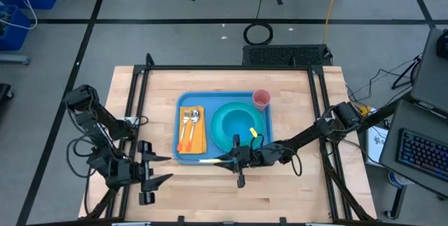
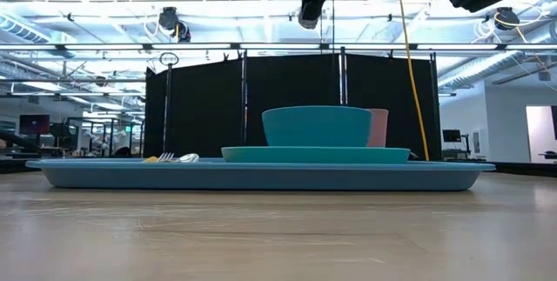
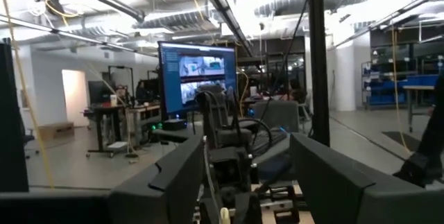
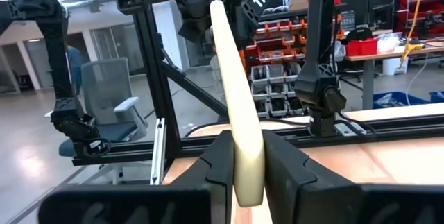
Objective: Set up tray
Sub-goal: Put the yellow knife on the yellow table napkin
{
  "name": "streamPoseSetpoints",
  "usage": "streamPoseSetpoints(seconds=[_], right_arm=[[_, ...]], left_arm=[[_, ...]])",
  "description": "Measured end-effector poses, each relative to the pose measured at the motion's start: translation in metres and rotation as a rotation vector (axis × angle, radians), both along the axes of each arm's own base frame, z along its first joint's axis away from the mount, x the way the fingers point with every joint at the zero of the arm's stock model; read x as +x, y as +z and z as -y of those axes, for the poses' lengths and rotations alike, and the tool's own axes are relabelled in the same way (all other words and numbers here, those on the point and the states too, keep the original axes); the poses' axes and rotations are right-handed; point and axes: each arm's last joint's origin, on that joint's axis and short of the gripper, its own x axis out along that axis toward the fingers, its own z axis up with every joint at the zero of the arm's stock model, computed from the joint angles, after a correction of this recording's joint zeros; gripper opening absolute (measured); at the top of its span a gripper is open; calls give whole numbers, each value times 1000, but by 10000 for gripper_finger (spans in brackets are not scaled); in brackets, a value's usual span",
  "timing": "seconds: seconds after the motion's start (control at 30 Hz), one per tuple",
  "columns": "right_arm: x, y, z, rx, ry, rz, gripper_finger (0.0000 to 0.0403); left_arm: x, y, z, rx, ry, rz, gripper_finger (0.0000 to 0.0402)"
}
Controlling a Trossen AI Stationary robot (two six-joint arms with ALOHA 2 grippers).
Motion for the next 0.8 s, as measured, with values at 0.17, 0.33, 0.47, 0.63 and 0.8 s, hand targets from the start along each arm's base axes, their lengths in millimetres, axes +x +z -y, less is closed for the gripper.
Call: streamPoseSetpoints(seconds=[0.17, 0.33, 0.47, 0.63, 0.8], right_arm=[[0, 1, -1, 1, 36, 4, 40], [1, 3, -2, 2, 51, 11, 40], [1, 1, -2, -2, 51, -8, 40], [2, 1, -2, -5, 49, -10, 40], [1, 3, -2, -13, 46, 9, 40]], left_arm=[[6, -2, -1, 0, 12, -16, 219], [14, -5, -5, -20, 31, -27, 205], [16, -5, -6, -16, 27, -23, 185], [17, -6, -6, -14, 24, -28, 151], [17, -7, -5, -17, 20, -32, 96]])
